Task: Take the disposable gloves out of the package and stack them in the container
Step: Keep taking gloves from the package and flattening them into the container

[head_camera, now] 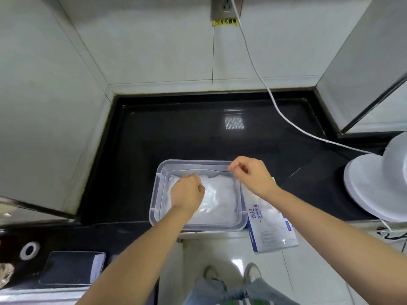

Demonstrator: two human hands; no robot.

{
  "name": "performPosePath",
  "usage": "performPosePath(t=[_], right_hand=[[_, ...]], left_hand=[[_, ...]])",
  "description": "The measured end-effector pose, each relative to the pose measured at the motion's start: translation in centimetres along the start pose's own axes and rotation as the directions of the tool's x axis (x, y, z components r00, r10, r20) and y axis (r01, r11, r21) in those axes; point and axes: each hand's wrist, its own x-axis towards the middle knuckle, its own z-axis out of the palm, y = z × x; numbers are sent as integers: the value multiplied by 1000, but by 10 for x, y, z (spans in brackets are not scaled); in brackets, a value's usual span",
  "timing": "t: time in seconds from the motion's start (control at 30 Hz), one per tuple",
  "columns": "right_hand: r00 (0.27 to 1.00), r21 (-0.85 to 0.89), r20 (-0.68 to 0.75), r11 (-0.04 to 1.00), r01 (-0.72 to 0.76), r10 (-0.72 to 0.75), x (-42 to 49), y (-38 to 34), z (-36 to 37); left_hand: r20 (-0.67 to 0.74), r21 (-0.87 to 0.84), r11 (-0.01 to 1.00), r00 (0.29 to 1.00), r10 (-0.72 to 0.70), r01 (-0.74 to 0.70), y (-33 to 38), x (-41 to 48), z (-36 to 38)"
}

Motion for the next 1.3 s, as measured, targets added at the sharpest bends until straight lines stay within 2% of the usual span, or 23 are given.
performPosePath(t=[0.1,0.2,0.3,0.4,0.5,0.6,0.63,0.7,0.8,0.87,0.97,1.07,1.2,1.3], right_hand=[[992,-129,-43,984,-120,115,-16,31,-20],[958,-346,115,915,-209,263,-39,56,-32],[886,-562,289,813,-148,361,-59,76,-32],[928,-642,216,761,-99,303,-69,85,-23],[956,-613,127,778,-135,265,-76,85,-23],[972,-604,101,790,-109,212,-77,88,-23],[974,-551,100,826,-115,202,-77,89,-24],[975,-369,89,915,-160,206,-75,95,-26],[963,-103,140,970,-219,232,-76,96,-33],[947,94,185,955,-282,261,-80,93,-39],[925,298,157,876,-380,347,-86,96,-45],[901,327,120,840,-433,417,-91,100,-45],[922,46,143,928,-369,359,-89,96,-46],[941,183,116,925,-334,317,-82,86,-54]], left_hand=[[-44,-101,994,999,24,-28,33,-9,-7],[-62,-147,985,995,77,-85,69,-21,-6],[-37,-247,957,988,147,-152,104,-40,1],[30,-313,929,975,218,-198,129,-57,13],[161,-280,936,951,263,-212,149,-74,30],[285,-276,954,939,193,-113,153,-83,50],[319,-259,963,934,160,-76,151,-83,56],[384,-181,983,918,102,-33,145,-85,68],[433,-137,991,900,55,5,137,-85,79],[411,-140,990,910,51,8,137,-85,83],[382,-182,983,923,41,31,137,-83,85],[376,-193,980,926,35,42,136,-83,88],[368,-194,980,930,27,49,136,-82,92],[361,-190,981,932,33,40,135,-80,92]])
